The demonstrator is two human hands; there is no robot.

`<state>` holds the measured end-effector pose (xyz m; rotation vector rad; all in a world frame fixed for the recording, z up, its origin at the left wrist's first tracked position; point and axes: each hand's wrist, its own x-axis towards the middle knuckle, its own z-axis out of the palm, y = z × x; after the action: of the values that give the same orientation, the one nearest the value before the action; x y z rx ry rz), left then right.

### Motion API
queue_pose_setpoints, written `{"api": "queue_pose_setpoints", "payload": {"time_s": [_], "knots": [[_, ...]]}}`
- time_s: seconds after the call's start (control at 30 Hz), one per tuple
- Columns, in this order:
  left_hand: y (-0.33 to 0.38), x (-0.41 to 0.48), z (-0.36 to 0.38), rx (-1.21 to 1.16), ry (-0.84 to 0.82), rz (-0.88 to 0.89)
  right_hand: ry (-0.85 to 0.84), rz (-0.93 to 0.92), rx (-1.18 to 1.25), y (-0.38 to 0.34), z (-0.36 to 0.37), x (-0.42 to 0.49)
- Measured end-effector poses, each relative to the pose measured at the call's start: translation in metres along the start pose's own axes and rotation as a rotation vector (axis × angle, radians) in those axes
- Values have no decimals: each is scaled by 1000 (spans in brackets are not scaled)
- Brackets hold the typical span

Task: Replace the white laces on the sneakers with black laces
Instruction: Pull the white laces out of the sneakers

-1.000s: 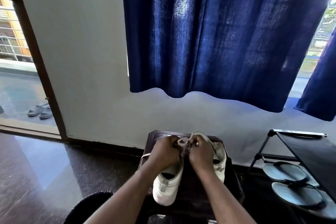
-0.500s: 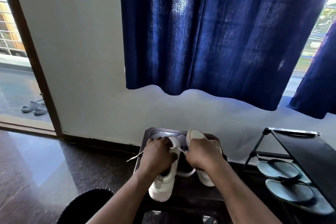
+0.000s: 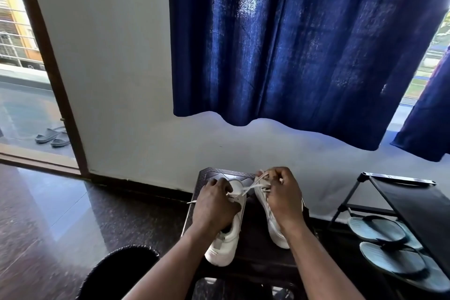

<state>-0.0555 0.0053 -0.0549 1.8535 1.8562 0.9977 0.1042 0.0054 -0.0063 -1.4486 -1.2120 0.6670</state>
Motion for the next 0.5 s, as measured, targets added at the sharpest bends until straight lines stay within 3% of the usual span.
{"api": "queue_pose_setpoints", "payload": {"time_s": [0.07, 0.1, 0.23, 0.3, 0.4, 0.5], "knots": [[0, -1, 0, 10, 13, -15, -40, 139, 170, 6, 8, -2], [0, -1, 1, 15, 15, -19, -59, 141, 107, 8, 11, -4], [-1, -2, 0, 9, 11, -42, -325, -70, -874, 16, 14, -8], [0, -3, 0, 4, 19, -46, -469, -70, -1067, 11, 14, -10], [0, -4, -1, 9, 19, -43, -482, -116, -1099, -7, 12, -10], [1, -5, -3, 23, 6, -56, -266, -198, -819, -25, 2, 1]]}}
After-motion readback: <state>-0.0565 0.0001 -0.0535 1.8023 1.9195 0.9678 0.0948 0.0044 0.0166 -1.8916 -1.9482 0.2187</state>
